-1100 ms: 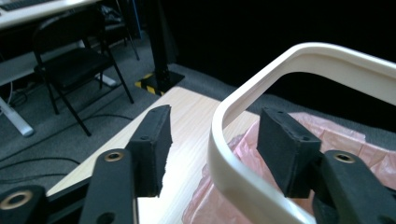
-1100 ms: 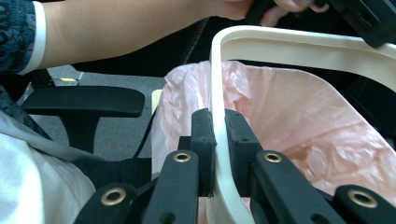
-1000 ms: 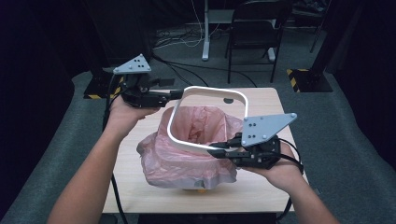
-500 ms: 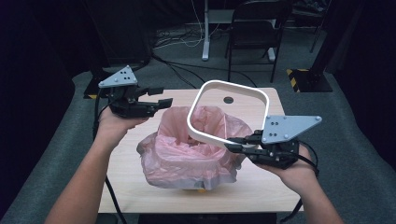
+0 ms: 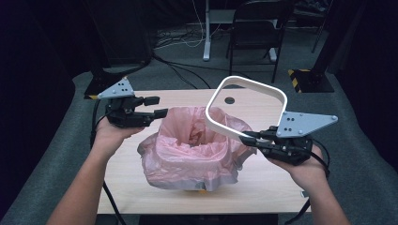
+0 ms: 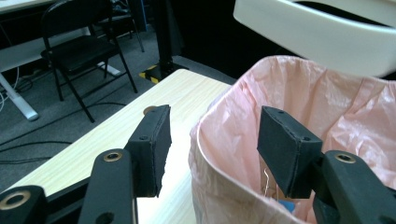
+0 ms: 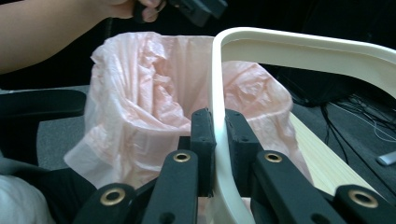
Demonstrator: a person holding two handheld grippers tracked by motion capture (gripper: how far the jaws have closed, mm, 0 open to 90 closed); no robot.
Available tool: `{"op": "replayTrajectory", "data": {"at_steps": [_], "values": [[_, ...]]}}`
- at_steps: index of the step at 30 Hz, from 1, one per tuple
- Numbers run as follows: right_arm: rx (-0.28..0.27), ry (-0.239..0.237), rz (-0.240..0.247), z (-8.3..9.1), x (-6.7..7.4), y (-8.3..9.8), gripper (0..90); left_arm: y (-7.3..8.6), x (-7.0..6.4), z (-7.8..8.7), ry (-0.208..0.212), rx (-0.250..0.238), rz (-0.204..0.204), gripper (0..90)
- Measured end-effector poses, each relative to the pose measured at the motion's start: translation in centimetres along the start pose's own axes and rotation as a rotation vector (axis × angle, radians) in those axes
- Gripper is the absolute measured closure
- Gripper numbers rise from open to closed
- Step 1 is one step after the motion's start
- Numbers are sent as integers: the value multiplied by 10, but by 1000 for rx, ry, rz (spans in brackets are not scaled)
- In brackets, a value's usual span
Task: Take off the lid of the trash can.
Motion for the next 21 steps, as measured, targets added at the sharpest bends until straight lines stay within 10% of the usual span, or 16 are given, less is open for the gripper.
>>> {"op": "replayTrajectory", "data": {"at_steps": [21], "values": [[27,142,-46,4,-37,24,831,11,-11,0,13,13,-18,448]]}}
Point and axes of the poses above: each handheld gripper's, and its own axes: z roughly backward along the jaws, y roughly out of its underside, x roughly to its left, the point moved 10 cm from there along -z, roughly forward along the jaws, and after that the axes turned 15 degrees about y, right-handed, at the moved point
